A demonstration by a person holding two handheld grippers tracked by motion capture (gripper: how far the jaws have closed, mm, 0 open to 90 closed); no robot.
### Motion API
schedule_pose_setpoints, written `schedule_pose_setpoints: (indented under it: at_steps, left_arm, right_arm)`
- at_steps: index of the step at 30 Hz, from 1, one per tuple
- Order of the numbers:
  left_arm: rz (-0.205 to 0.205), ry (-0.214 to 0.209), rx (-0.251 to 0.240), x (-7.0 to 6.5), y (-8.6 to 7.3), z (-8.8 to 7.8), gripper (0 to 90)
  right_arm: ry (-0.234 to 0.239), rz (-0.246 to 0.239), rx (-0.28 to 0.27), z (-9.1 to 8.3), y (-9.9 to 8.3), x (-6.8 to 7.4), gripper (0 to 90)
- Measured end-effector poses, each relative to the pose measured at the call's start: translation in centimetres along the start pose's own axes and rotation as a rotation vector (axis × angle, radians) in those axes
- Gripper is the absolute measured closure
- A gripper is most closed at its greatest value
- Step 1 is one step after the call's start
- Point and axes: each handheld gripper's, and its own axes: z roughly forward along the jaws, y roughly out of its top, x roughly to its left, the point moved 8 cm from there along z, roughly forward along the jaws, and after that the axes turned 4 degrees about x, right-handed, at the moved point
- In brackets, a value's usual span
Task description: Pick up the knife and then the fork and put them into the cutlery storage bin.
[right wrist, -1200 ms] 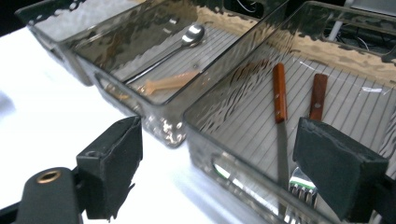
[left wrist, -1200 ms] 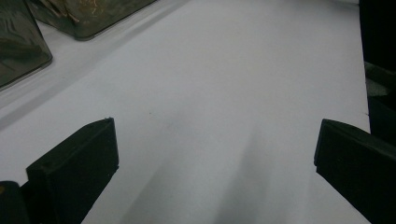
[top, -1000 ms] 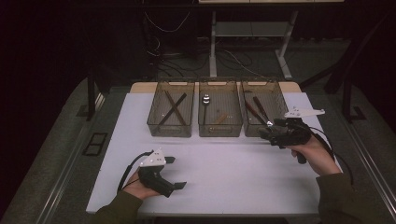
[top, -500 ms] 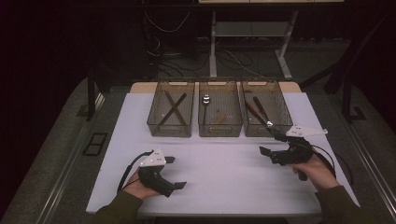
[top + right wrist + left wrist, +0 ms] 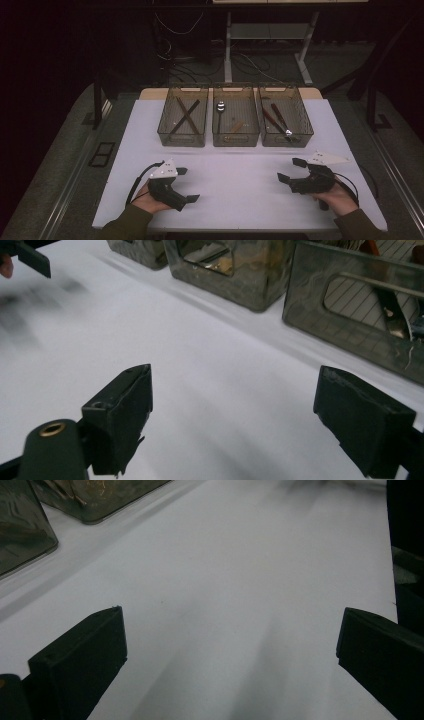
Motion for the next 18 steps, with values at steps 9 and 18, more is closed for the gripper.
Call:
schedule_pose_setpoints:
  at_steps: [9,18]
  left_arm:
    - [-0.004,0.002,-0.003,0.0,0.0,0.0,0.0]
    - [0.0,0.0,-0.006,0.0,0.1,-0.1,0.0]
  right_arm:
    - [-0.007,-0.03,0.007,0.0,-1.6,0.5,16.0]
    - [-0.015,-0.052,0.036,0.2,-2.5,0.5,16.0]
